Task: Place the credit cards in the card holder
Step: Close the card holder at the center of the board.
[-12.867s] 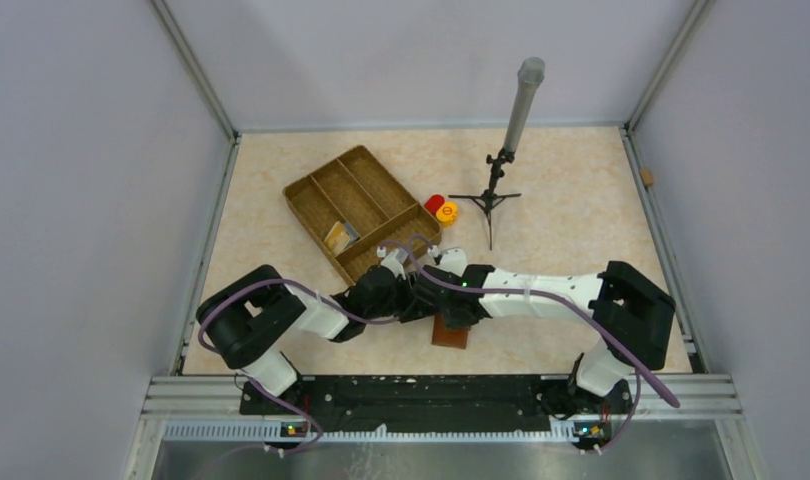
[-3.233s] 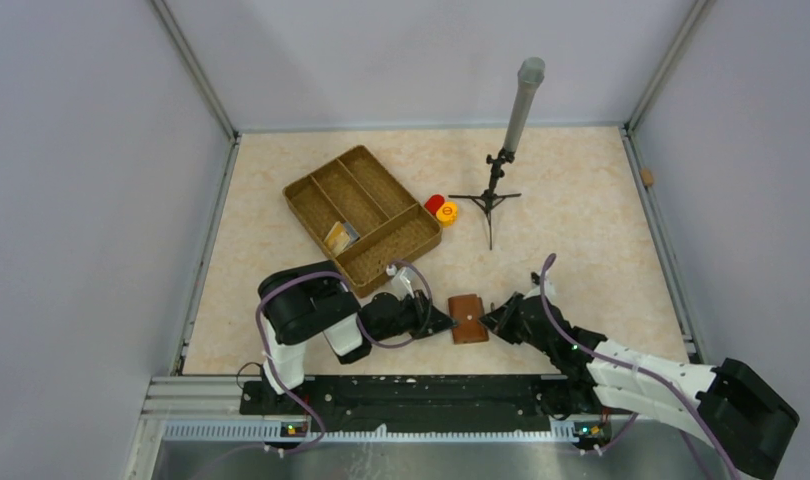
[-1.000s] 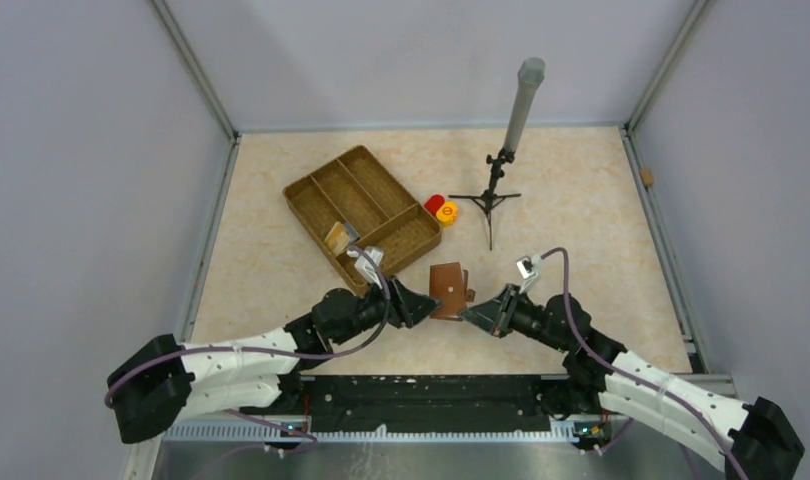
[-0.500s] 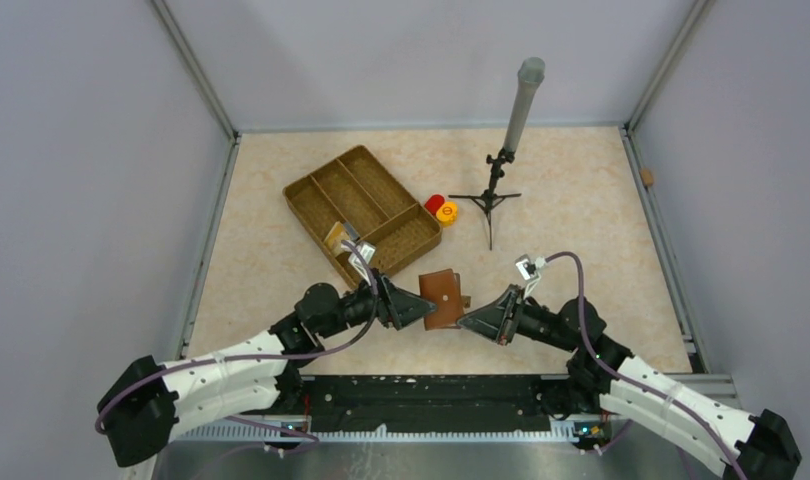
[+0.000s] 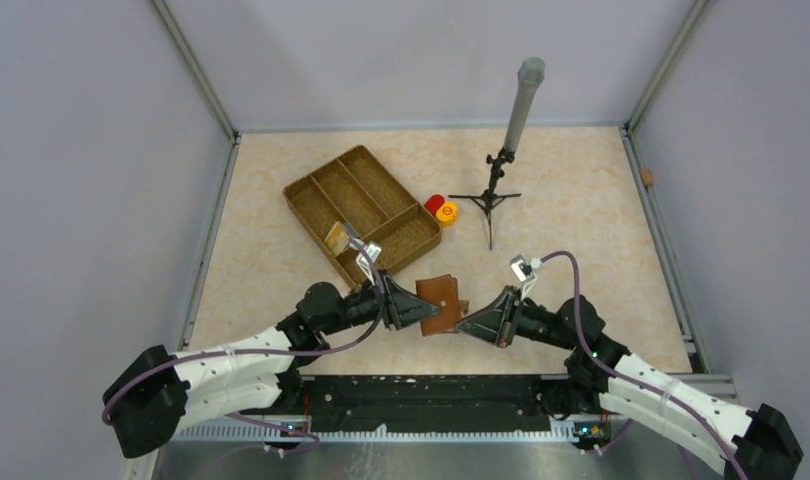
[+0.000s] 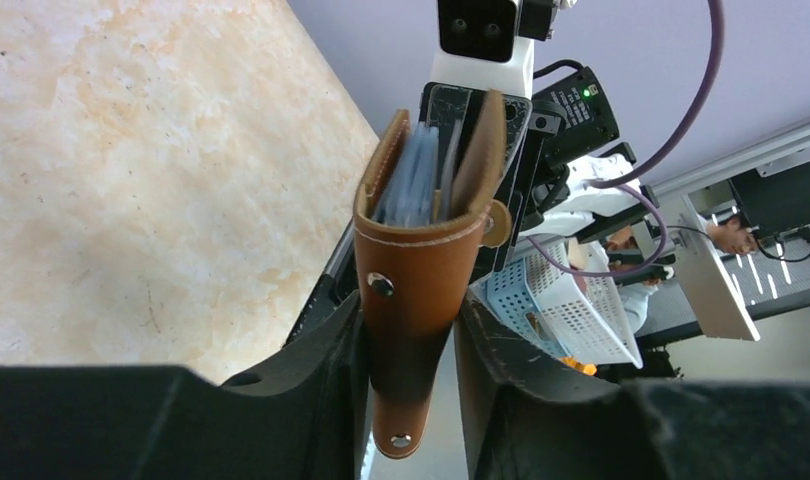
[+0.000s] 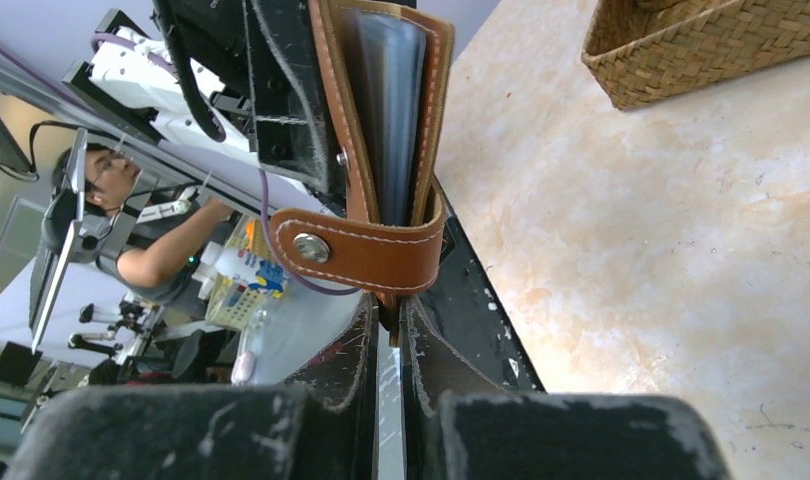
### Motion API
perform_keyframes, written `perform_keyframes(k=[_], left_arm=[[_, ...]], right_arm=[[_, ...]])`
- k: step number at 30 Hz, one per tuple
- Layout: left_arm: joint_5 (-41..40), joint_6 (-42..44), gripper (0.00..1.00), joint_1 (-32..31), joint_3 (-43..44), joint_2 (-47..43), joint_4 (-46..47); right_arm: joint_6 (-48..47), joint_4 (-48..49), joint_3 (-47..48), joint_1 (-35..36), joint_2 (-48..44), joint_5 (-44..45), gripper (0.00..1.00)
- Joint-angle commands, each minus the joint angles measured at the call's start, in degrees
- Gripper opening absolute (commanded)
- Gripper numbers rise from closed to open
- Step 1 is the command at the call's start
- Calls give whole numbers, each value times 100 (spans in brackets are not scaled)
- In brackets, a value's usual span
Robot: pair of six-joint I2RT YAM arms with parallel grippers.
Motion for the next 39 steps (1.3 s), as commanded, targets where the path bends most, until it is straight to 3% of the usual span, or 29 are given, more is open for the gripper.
perform_keyframes(k=[1, 4, 5, 9, 12, 15, 20, 23, 31, 39], left_arm=[[21, -91, 32, 17, -53, 115, 606], [-179, -31, 9, 15, -79, 143, 382], [-311, 23, 2, 15, -70, 140, 142], [-1022, 315, 0, 15, -4, 206, -1209], [-1213, 400, 0, 15, 94, 542, -1743], [-1119, 301, 0, 15, 193, 1005, -1819], [-1009, 38, 0, 15, 268, 1698, -1751], [-996, 0, 0, 15, 377, 1951, -1895], [-1148, 99, 0, 13, 588, 2045, -2431], [-1150, 190, 0, 6, 763, 2060, -2746]], right_arm=[[-137, 304, 136, 50, 84, -171, 0], [-211, -187, 232, 48, 18, -40, 0], [-239, -426, 265, 48, -24, 60, 5], [-281, -1567, 333, 47, -271, 532, 51], [-254, -2234, 286, 49, -526, 907, 62], [-123, -2985, 366, 45, -632, 1605, 63], [108, -3315, 526, 46, -227, 2196, 43], [243, -3211, 650, 55, 306, 2275, 39], [367, -2821, 1157, 753, 1717, 2961, 45], [297, -2726, 1928, 1160, 2909, 3371, 43]])
